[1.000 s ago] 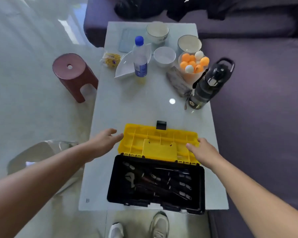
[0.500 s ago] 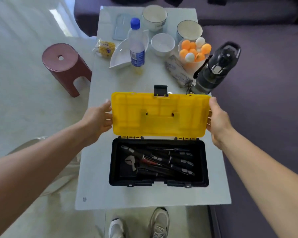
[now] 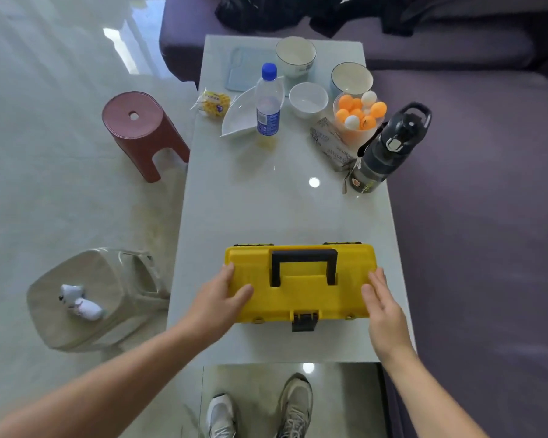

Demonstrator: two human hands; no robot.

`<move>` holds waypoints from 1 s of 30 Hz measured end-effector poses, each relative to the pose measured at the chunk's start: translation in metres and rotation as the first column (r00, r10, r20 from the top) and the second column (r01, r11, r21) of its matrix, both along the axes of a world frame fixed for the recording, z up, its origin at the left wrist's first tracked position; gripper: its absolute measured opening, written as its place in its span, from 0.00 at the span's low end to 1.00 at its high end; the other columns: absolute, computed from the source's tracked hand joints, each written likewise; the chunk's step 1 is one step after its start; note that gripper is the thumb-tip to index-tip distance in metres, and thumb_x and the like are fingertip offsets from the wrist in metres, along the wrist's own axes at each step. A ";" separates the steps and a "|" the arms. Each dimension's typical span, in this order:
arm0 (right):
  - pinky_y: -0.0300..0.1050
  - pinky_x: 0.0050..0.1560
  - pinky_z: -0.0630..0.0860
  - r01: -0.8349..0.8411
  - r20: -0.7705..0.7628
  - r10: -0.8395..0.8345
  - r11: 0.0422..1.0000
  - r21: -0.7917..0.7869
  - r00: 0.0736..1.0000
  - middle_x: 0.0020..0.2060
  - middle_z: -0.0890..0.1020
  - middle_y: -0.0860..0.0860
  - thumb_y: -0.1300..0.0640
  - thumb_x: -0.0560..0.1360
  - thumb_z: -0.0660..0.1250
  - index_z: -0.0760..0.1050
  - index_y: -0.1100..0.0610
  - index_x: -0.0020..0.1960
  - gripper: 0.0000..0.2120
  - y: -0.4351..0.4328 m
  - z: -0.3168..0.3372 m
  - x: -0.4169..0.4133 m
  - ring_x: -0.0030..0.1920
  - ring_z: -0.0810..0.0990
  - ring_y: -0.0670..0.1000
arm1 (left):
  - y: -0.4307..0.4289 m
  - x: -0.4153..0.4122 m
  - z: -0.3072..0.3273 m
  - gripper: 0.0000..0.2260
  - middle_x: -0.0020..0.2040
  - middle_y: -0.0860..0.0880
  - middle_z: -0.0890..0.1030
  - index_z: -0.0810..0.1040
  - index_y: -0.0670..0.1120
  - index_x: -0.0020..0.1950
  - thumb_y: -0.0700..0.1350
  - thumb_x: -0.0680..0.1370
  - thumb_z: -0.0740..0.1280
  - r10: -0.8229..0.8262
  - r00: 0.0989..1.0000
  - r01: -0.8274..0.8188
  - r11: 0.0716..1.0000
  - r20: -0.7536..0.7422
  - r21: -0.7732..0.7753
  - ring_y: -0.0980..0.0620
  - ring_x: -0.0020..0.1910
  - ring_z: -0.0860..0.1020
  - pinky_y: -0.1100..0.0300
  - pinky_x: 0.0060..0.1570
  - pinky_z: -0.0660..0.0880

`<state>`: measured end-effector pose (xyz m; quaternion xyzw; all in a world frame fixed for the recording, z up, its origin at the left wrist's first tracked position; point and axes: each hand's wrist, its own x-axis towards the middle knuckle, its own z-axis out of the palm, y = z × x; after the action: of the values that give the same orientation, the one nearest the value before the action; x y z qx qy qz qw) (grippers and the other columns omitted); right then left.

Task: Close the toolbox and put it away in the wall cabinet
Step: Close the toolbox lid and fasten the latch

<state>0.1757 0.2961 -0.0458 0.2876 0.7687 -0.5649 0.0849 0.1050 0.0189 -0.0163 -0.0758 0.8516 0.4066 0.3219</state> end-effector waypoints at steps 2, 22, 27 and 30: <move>0.42 0.71 0.53 -0.021 -0.007 0.022 0.999 0.042 1.000 0.73 0.54 0.36 0.37 0.75 0.57 0.59 0.47 0.75 0.31 0.001 -0.008 -0.006 0.74 0.53 0.39 | -0.002 0.001 -0.010 0.29 0.75 0.43 0.66 0.57 0.44 0.76 0.52 0.79 0.63 -0.118 0.989 0.105 0.984 -0.091 -0.142 0.42 0.71 0.67 0.49 0.67 0.65; 0.58 0.59 0.73 0.772 0.509 -0.582 0.461 -0.437 0.635 0.50 0.82 0.59 0.53 0.71 0.73 0.75 0.59 0.52 0.15 -0.115 -0.017 -0.001 0.52 0.80 0.59 | 0.022 -0.041 -0.044 0.58 0.79 0.49 0.52 0.47 0.49 0.78 0.66 0.58 0.76 -0.608 0.776 0.512 0.763 -0.170 -0.394 0.44 0.78 0.44 0.41 0.74 0.43; 0.62 0.63 0.70 0.788 0.530 -0.590 0.380 -0.484 0.610 0.52 0.81 0.60 0.55 0.71 0.72 0.74 0.60 0.54 0.15 -0.114 -0.025 -0.003 0.53 0.79 0.61 | 0.022 -0.041 -0.044 0.59 0.79 0.49 0.52 0.47 0.49 0.78 0.65 0.57 0.76 -0.593 0.790 0.505 0.774 -0.156 -0.382 0.44 0.78 0.45 0.40 0.74 0.43; 0.63 0.66 0.67 0.768 0.535 -0.557 0.385 -0.511 0.635 0.53 0.81 0.60 0.55 0.72 0.71 0.73 0.61 0.57 0.17 -0.110 -0.024 -0.004 0.54 0.78 0.61 | 0.024 -0.042 -0.043 0.58 0.79 0.49 0.52 0.46 0.49 0.78 0.66 0.58 0.75 -0.615 0.776 0.517 0.747 -0.138 -0.418 0.45 0.78 0.44 0.41 0.74 0.42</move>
<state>0.1715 0.1860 -0.0703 0.5928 0.2881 -0.7498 0.0579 0.0630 0.0429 -0.0591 0.1871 0.9279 0.1332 0.2936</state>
